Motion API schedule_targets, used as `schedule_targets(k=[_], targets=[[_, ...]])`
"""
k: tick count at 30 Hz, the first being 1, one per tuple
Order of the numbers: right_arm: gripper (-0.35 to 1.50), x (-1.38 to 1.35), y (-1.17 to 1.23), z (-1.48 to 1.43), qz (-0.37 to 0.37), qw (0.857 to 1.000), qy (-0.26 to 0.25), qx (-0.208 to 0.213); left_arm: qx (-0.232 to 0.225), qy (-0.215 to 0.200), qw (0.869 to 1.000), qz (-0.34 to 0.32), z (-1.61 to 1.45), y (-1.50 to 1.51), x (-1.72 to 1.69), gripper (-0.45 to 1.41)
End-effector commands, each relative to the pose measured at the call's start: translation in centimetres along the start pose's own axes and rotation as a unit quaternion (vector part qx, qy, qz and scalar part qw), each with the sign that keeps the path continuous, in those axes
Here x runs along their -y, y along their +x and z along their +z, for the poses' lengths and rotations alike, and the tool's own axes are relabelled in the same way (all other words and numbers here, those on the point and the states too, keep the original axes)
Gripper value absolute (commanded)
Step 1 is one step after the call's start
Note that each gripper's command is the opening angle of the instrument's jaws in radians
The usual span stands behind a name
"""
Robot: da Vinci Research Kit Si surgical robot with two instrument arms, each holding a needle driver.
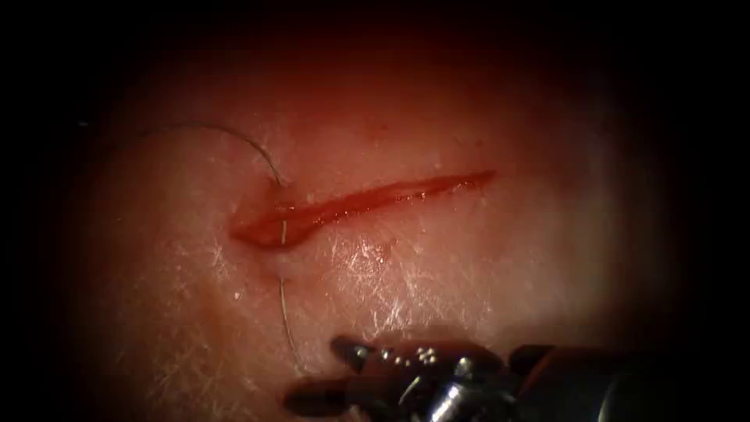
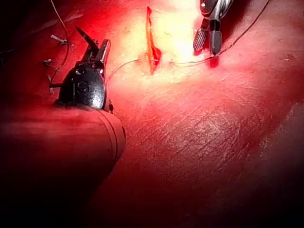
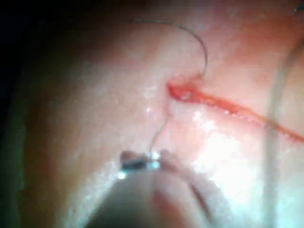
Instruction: Wound Closure
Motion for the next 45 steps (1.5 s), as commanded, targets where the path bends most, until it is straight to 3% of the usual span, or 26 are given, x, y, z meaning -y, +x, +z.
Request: schedule_targets(k=[1,6,12,13,14,15,16,28,36,39,45], targets=[[1.06,-0.01,-0.02,0.18,0.005,1.000,-0.004,-0.002,0.000,0.000,1.000,0.000,0.08,-0.08,0.02,-0.45],[1.01,-0.21,0.08,0.39,0.026,0.999,-0.034,-0.014,0.000,0.000,1.000,0.002,0.08,-0.11,0.01,-0.45],[0.71,-0.30,0.18,0.51,0.034,0.998,-0.043,-0.018,0.000,0.000,1.000,0.001,0.07,-0.10,0.01,-0.45],[0.56,-0.29,0.19,0.53,0.046,0.998,-0.044,-0.019,0.000,0.000,1.000,0.001,0.07,-0.10,0.01,-0.45],[0.27,-0.28,0.19,0.54,0.052,0.997,-0.045,-0.018,0.000,0.000,1.000,0.001,0.07,-0.10,0.01,-0.45],[-0.28,-0.26,0.19,0.54,0.051,0.998,-0.045,-0.017,0.000,0.000,1.000,0.001,0.07,-0.10,0.01,-0.45],[-0.35,-0.23,0.16,0.53,0.050,0.998,-0.045,-0.015,0.000,0.000,1.000,0.001,0.07,-0.10,0.01,-0.45],[-0.35,-0.21,-0.11,0.35,0.017,0.997,-0.060,0.035,0.000,0.000,1.000,0.001,0.08,-0.11,0.02,-0.45],[-0.35,-0.30,-0.42,0.13,-0.008,0.997,-0.053,0.052,0.000,0.000,1.000,0.001,0.08,-0.11,0.02,-0.45],[-0.35,-0.32,-0.63,0.05,-0.019,0.995,-0.048,0.085,0.000,0.000,1.000,0.001,0.07,-0.11,0.02,-0.45],[-0.35,-0.29,-0.80,-0.06,-0.028,0.993,-0.033,0.113,0.000,0.000,1.000,0.001,0.07,-0.11,0.02,-0.45]])
